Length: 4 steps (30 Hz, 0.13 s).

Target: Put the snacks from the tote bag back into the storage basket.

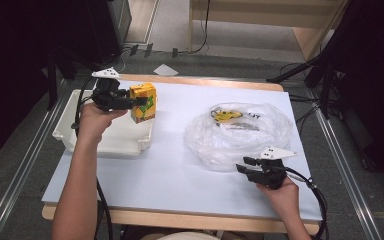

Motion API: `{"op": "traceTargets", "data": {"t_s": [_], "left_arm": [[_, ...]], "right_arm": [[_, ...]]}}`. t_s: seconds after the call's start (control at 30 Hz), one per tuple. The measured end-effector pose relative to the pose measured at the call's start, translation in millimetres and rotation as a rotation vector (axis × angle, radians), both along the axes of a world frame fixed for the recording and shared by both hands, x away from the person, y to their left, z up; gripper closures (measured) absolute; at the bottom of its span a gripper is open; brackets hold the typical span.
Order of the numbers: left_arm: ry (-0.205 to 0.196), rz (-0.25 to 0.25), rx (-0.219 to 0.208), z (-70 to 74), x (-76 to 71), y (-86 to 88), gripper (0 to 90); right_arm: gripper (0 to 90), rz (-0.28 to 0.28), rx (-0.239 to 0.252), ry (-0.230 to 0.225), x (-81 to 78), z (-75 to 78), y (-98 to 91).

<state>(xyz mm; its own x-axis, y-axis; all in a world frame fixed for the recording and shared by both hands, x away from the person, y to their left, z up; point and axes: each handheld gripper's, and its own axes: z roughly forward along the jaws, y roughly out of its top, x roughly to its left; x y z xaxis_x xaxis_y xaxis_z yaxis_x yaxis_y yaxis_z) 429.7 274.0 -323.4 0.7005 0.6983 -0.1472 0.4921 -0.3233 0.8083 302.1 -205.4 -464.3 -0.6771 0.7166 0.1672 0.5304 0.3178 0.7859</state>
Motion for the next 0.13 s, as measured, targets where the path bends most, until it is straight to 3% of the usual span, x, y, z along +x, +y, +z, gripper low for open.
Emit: {"op": "traceTargets", "data": {"t_s": [0.13], "left_arm": [[0.000,0.032,0.000,-2.3,-0.5,7.6,52.7]], "right_arm": [[56.6,0.002,0.004,0.000,1.7,0.0,0.5]]}}
